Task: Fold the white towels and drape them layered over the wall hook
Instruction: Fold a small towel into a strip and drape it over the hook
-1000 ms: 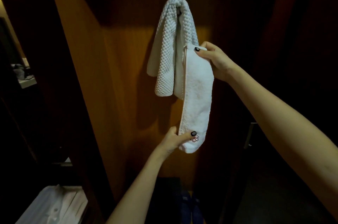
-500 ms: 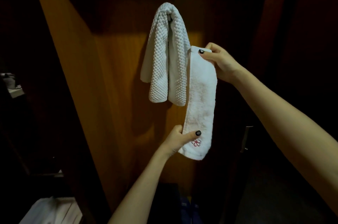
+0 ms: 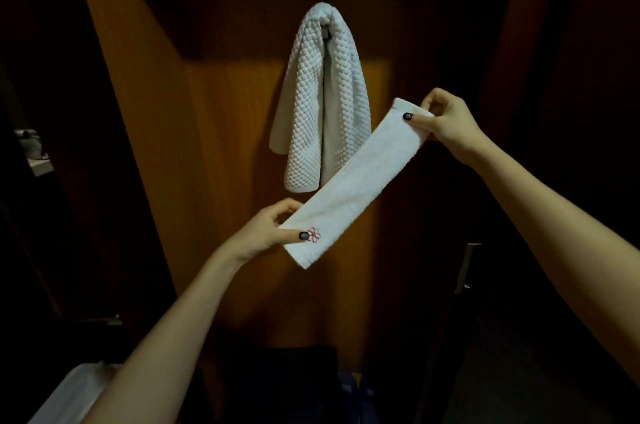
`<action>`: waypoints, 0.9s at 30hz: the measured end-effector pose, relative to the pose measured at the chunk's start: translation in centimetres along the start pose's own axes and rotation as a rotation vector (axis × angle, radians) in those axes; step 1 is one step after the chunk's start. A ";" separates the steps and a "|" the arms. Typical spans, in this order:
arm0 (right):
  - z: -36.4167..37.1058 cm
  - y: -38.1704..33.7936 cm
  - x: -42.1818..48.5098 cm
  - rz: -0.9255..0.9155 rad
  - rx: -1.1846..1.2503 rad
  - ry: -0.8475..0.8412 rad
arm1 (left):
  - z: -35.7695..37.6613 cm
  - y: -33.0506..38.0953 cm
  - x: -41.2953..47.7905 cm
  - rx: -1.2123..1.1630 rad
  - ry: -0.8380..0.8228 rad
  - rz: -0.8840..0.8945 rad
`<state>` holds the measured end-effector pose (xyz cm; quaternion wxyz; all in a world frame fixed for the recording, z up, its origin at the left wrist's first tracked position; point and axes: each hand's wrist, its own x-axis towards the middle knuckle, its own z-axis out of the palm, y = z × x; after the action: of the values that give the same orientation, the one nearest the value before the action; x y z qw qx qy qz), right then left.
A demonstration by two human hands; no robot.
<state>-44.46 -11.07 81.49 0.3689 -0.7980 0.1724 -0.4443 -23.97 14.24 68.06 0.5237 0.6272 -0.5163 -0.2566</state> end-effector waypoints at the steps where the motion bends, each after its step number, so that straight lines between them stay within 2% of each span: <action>1: -0.2 0.0 0.1 -0.005 -0.009 -0.003 | -0.8 0.5 0.1 0.020 0.000 0.014; 5: -1.0 -0.3 0.4 -0.012 -0.001 -0.055 | -4.1 3.0 0.6 0.053 -0.027 0.038; 8: -1.1 -1.3 1.3 -0.004 0.180 -0.078 | -7.0 5.9 1.3 0.069 0.024 0.103; 10: -1.2 -2.3 2.4 -0.008 0.240 -0.052 | -8.8 8.2 2.1 0.088 0.076 0.168; 13: -1.4 -3.9 4.2 -0.039 0.300 -0.028 | -11.6 11.1 3.5 -0.021 0.146 0.253; 21: -0.9 -7.6 10.0 -0.130 0.297 0.076 | -16.6 16.7 9.7 -0.032 0.219 0.321; 27: -0.7 -9.4 16.1 -0.127 0.451 0.150 | -21.0 20.9 15.2 -0.063 0.234 0.359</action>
<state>-36.77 -14.82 98.04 0.4952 -0.6696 0.0454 -0.5517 -8.71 10.20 97.34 0.6367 0.5340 -0.5472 -0.1005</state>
